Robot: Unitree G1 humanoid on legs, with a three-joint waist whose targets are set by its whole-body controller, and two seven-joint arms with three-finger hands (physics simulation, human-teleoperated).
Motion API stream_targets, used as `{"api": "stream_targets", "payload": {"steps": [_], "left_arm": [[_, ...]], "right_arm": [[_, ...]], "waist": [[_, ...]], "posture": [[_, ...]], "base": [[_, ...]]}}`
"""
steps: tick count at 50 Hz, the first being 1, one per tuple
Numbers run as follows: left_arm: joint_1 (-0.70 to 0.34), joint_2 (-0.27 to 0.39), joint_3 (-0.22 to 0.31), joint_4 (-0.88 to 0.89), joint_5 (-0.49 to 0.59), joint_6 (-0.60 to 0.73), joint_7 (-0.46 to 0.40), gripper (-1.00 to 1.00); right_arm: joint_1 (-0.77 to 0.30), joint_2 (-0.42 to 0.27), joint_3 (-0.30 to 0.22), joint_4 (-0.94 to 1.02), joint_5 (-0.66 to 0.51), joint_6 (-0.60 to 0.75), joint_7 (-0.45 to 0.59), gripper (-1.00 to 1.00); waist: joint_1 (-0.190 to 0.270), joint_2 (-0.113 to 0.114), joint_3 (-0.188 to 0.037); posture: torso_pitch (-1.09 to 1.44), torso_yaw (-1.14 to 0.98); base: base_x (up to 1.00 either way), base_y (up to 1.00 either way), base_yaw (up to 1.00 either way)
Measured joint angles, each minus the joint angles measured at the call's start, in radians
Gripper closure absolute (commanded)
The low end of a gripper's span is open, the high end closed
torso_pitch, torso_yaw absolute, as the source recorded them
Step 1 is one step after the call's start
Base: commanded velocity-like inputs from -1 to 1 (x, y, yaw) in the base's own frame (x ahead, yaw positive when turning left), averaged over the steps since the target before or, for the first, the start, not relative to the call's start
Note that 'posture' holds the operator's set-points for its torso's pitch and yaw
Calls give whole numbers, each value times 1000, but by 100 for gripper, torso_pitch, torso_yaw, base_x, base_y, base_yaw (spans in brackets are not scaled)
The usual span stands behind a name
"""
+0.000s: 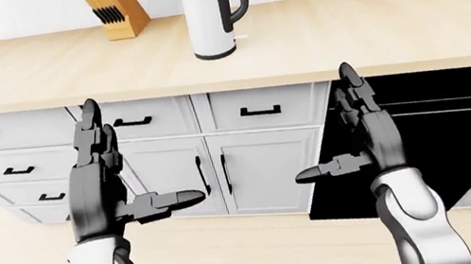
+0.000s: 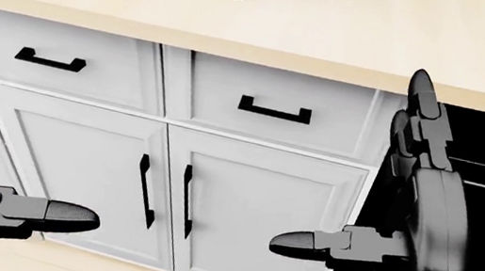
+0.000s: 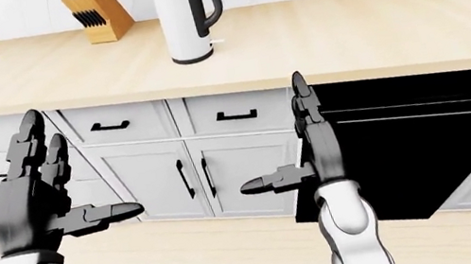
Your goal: Press down the lever to turn on the electric kettle.
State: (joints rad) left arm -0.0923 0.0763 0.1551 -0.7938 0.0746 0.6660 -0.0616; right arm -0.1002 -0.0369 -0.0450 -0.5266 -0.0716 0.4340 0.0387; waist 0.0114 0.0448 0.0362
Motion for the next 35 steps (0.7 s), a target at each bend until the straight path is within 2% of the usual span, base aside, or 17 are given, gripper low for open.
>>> {"api": "stream_targets", "payload": {"steps": [4, 7, 8, 11, 13, 17, 19, 20, 21, 24, 26, 30, 32, 33, 34, 35], "left_arm": [[-9, 3, -2, -14, 0, -9, -1, -100], [-12, 4, -8, -19, 7, -5, -3, -100], [-10, -2, -17, -12, 8, -6, -5, -100], [0, -4, -30, 7, 6, 4, -17, -100], [10, -7, -24, 10, 8, -9, -18, -100], [-8, -3, -13, -7, 13, -6, -16, -100], [-12, -2, -14, -15, 13, -10, -15, -100], [-11, 2, -9, -16, 14, -12, -14, -100], [-8, 3, -4, -9, 14, -14, -14, -100], [8, 1, 8, 9, 17, -2, -11, -100], [6, 1, 7, 5, 18, 1, -9, -100], [1, 2, 1, -14, 17, -8, -11, -100], [-2, 2, 1, -16, 17, -12, -11, -100], [-4, -4, -4, -15, 16, -12, -12, -100], [-1, -8, -12, -12, 14, -9, -14, -100], [1, -7, -18, -7, 11, -3, -17, -100]], "right_arm": [[-7, 0, -6, -19, -2, -14, -4, -100], [-9, -3, -6, -22, -2, -23, -5, -100], [-5, -7, -13, -18, -2, -24, -7, -100], [9, -6, -28, -3, -6, -7, -13, -100], [7, -7, -27, -6, -7, 0, -15, -100], [-4, -8, -22, -26, -6, -7, -12, -100], [-8, -9, -22, -31, -6, -10, -11, -100], [-12, -3, -17, -29, -5, -12, -11, -100], [-9, 0, -9, -22, -5, -13, -9, -100], [-1, 1, 5, 1, -1, -6, -2, -100], [-2, -1, -1, 0, -2, -4, -2, -100], [-9, -2, -8, -19, -5, -14, -6, -100], [-12, -2, -6, -26, -5, -17, -6, -100], [-13, -8, -10, -26, -5, -19, -6, -100], [-11, -10, -17, -22, -6, -18, -6, -100], [-6, -9, -23, -16, -7, -15, -8, -100]], "waist": [[5, -46, -1], [5, -95, -9], [-3, -82, -4], [-16, -81, 4], [-17, -68, 2], [-20, -20, 10], [-23, 19, 2], [-15, 22, -3], [-7, 12, 0], [3, 12, 0], [3, -4, -3], [8, -52, 0], [9, -90, -6], [0, -89, -8], [-9, -78, -1], [-14, -78, 4]], "posture": [[0, 0], [0, 0], [0, 0], [0, 0], [0, 0], [0, 0], [0, 0], [0, 0], [0, 0], [0, 0], [0, 0], [0, 0], [0, 0], [0, 0], [0, 0], [0, 0]], "base": [[19, 0, 0], [18, 0, 0], [19, 0, 0], [19, 0, 0], [19, 0, 0], [19, 0, 0], [18, 0, 0], [18, 0, 0], [20, 0, 0], [19, 0, 0], [19, 0, 0], [19, 0, 0], [19, 0, 0], [20, 0, 0], [20, 0, 0], [18, 0, 0]]}}
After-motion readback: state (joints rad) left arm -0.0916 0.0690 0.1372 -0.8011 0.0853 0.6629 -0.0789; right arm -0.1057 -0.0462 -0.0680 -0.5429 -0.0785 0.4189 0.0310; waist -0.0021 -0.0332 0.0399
